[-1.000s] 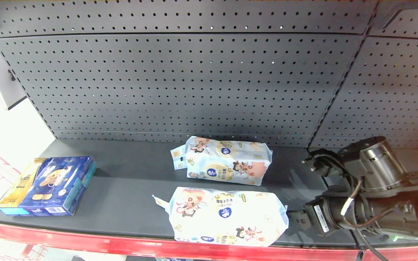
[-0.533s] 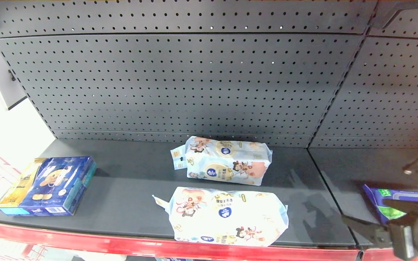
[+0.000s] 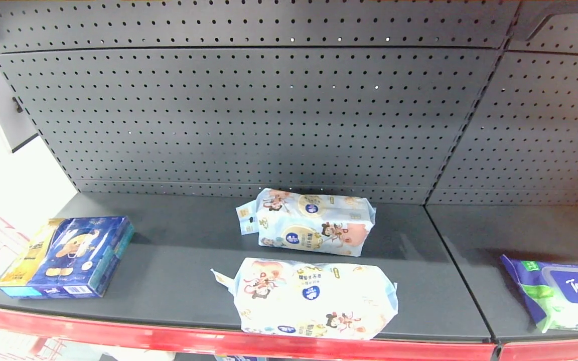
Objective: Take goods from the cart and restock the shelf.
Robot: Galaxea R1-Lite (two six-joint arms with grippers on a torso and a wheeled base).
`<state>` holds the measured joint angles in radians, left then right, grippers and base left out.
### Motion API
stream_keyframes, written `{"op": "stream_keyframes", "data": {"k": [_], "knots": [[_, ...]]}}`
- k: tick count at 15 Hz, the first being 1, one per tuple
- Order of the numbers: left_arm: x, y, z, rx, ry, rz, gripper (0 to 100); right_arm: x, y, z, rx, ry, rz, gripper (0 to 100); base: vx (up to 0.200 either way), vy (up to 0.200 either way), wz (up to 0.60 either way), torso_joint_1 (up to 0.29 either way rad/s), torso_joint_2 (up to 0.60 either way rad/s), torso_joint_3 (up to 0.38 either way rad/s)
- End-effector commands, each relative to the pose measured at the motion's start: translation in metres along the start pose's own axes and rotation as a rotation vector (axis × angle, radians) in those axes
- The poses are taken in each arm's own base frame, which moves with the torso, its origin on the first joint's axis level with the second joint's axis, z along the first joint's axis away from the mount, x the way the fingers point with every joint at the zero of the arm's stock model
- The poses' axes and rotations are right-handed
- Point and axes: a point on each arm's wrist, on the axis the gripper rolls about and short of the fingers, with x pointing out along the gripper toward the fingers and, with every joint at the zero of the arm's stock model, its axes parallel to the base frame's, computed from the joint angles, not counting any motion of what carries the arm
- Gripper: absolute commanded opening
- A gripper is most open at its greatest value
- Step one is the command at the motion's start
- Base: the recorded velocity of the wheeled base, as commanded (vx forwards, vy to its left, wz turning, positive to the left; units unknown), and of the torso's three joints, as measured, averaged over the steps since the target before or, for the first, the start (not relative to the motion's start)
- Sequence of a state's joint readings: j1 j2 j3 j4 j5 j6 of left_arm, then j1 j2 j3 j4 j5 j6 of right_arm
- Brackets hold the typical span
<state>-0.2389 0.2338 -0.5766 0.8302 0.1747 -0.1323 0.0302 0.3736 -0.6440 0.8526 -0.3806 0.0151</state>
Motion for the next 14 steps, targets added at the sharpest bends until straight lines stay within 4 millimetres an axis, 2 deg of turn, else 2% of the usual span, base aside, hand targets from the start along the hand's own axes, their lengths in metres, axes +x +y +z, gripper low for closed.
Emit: {"op": "stream_keyframes", "data": {"k": [1,3,4,6,7,8,9,11,12,14], "knots": [[0.01,-0.001,-0.03,-0.032,-0.08,0.023,100,0.005,0.006,-0.043,0.064,-0.106,-0.022,100,0.0,0.0,0.0,0.0,0.0,0.0],[0.027,-0.002,-0.046,-0.005,-0.206,0.014,100,0.031,0.016,-0.067,0.075,-0.241,0.034,100,0.0,0.0,0.0,0.0,0.0,0.0],[0.036,-0.003,-0.045,-0.005,-0.263,0.027,100,0.048,0.024,-0.072,0.068,-0.356,0.14,100,0.0,0.0,0.0,0.0,0.0,0.0],[0.044,-0.005,-0.042,-0.012,-0.343,-0.008,100,0.053,0.03,-0.071,0.036,-0.423,0.309,100,0.0,0.0,0.0,0.0,0.0,0.0],[0.056,-0.006,-0.045,-0.013,-0.401,-0.037,100,0.054,0.031,-0.071,0.022,-0.435,0.351,100,0.0,0.0,0.0,0.0,0.0,0.0],[0.066,-0.008,-0.046,-0.022,-0.503,-0.056,100,0.055,0.031,-0.071,0.028,-0.431,0.321,100,0.0,0.0,0.0,0.0,0.0,0.0],[0.065,-0.008,-0.043,-0.023,-0.55,-0.067,100,0.055,0.03,-0.069,0.033,-0.453,0.278,100,0.0,0.0,0.0,0.0,0.0,0.0],[0.067,-0.007,-0.046,-0.024,-0.525,-0.016,100,0.062,0.03,-0.069,0.071,-0.505,0.182,100,0.0,0.0,0.0,0.0,0.0,0.0],[0.066,-0.005,-0.045,-0.036,-0.525,0.108,100,0.062,0.03,-0.069,0.077,-0.504,0.166,100,0.0,0.0,0.0,0.0,0.0,0.0],[0.066,-0.003,-0.045,-0.048,-0.519,0.175,100,0.063,0.03,-0.07,0.072,-0.509,0.186,100,0.0,0.0,0.0,0.0,0.0,0.0]]}}
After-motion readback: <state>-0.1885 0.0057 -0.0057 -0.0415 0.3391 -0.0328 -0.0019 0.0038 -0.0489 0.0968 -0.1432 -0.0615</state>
